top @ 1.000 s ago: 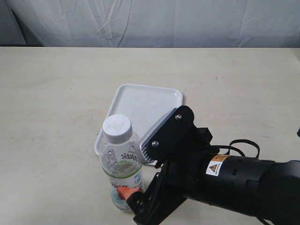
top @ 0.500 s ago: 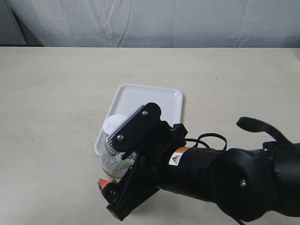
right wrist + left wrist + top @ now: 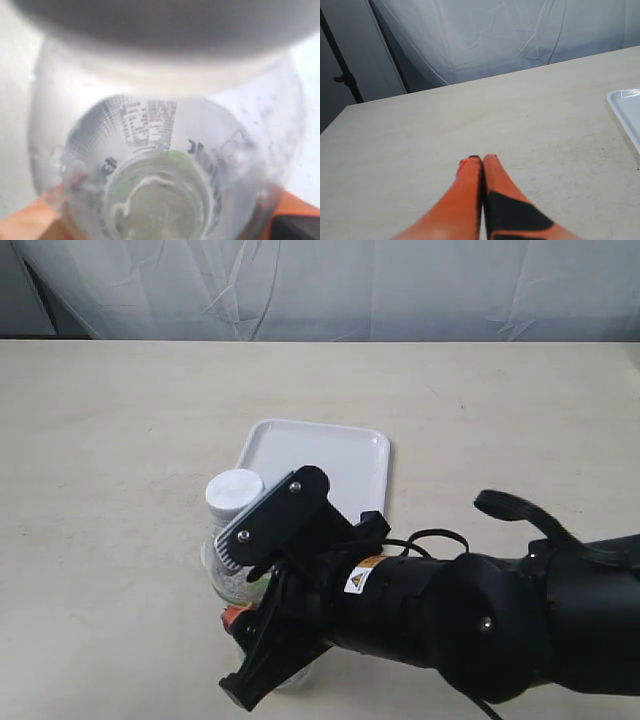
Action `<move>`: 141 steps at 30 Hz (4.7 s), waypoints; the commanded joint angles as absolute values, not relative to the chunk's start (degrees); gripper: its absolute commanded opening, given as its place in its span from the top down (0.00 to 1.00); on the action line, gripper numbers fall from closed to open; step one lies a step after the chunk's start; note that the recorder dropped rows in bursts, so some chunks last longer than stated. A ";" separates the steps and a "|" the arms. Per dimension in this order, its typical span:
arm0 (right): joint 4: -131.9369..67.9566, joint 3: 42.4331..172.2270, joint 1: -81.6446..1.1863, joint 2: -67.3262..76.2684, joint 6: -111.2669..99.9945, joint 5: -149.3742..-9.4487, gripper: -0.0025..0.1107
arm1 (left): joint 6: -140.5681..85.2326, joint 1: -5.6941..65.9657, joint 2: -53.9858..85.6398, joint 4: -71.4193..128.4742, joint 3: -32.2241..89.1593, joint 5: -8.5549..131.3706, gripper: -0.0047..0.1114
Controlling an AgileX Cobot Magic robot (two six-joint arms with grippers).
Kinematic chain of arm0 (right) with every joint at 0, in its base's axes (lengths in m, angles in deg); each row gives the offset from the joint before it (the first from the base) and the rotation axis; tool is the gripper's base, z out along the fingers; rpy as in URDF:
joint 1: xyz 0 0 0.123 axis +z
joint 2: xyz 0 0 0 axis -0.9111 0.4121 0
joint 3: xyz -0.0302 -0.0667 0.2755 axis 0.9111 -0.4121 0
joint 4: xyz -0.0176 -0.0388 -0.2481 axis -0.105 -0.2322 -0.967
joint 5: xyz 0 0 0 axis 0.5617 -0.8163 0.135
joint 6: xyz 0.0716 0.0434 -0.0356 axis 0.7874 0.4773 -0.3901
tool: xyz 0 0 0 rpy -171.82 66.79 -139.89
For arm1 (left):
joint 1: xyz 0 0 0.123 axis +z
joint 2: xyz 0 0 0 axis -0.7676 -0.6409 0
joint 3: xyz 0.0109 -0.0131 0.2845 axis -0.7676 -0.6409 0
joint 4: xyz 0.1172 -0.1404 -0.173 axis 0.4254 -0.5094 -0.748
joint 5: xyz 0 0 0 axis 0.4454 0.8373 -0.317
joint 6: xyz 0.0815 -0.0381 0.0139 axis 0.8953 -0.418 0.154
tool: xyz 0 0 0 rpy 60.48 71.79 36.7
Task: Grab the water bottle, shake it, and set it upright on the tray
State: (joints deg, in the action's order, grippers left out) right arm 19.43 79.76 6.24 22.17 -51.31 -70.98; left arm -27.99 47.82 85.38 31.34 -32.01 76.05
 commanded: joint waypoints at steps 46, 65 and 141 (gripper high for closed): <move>64.05 78.11 6.40 -6.84 -86.33 -54.46 0.99 | -28.20 47.80 85.64 31.20 -32.22 75.47 0.96; 67.96 75.92 6.30 0.06 -87.24 -59.29 0.99 | -28.08 47.80 85.64 31.20 -32.22 75.47 0.96; 66.55 82.64 -23.46 9.22 -104.34 -101.61 0.99 | -28.17 47.80 85.64 31.20 -32.22 75.47 0.96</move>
